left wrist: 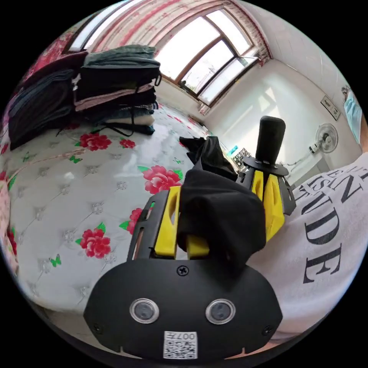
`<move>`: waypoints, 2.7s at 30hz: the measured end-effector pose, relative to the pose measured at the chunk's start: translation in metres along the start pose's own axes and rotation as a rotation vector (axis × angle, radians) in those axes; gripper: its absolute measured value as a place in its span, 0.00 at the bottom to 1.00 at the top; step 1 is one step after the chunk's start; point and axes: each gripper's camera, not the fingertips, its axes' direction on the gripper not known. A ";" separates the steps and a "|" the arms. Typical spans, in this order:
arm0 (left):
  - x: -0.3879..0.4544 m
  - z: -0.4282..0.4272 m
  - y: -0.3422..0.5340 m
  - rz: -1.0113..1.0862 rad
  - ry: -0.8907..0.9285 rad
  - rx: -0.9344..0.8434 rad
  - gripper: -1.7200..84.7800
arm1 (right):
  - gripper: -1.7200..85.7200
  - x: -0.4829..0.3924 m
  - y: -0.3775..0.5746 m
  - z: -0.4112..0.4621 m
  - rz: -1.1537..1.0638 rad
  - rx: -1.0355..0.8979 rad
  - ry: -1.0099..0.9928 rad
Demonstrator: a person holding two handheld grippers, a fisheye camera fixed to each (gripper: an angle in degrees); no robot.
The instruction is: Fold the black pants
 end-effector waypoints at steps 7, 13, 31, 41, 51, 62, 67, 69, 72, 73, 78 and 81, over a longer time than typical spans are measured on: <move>-0.098 -0.139 0.055 -0.424 -0.160 0.185 0.01 | 0.12 0.036 0.080 -0.037 0.397 0.123 0.350; -0.122 -0.216 0.072 -0.580 -0.317 0.267 0.01 | 0.15 0.046 0.247 -0.118 1.001 0.384 0.767; -0.117 -0.147 0.076 -0.555 -0.541 -0.160 0.02 | 0.07 0.007 0.314 -0.200 1.160 0.337 1.024; -0.097 -0.087 0.079 -0.501 -0.417 -0.190 0.08 | 0.13 -0.083 0.377 -0.236 1.434 0.406 1.345; -0.040 0.042 0.085 -0.025 -0.698 -0.547 0.10 | 0.15 0.022 0.282 -0.112 1.147 0.263 0.934; -0.080 -0.007 -0.017 -0.141 -0.205 -0.440 0.01 | 0.16 0.058 0.255 -0.064 1.069 -0.031 0.914; -0.165 -0.032 -0.033 -0.526 -0.180 -0.033 0.03 | 0.16 0.057 0.258 -0.073 1.095 0.003 0.839; -0.171 -0.014 -0.025 -0.513 -0.222 -0.051 0.04 | 0.16 0.047 0.262 -0.083 1.101 0.072 0.830; -0.159 0.029 -0.003 -0.385 -0.355 -0.215 0.04 | 0.16 0.017 0.282 -0.108 1.149 0.244 0.902; -0.157 0.040 0.003 -0.362 -0.383 -0.261 0.04 | 0.16 0.005 0.296 -0.119 1.189 0.303 0.931; -0.152 0.094 0.054 -0.305 -0.464 -0.479 0.01 | 0.16 -0.012 0.331 -0.155 1.288 0.404 0.967; -0.149 0.100 0.053 -0.279 -0.453 -0.480 0.01 | 0.16 0.000 0.316 -0.188 1.234 0.450 1.000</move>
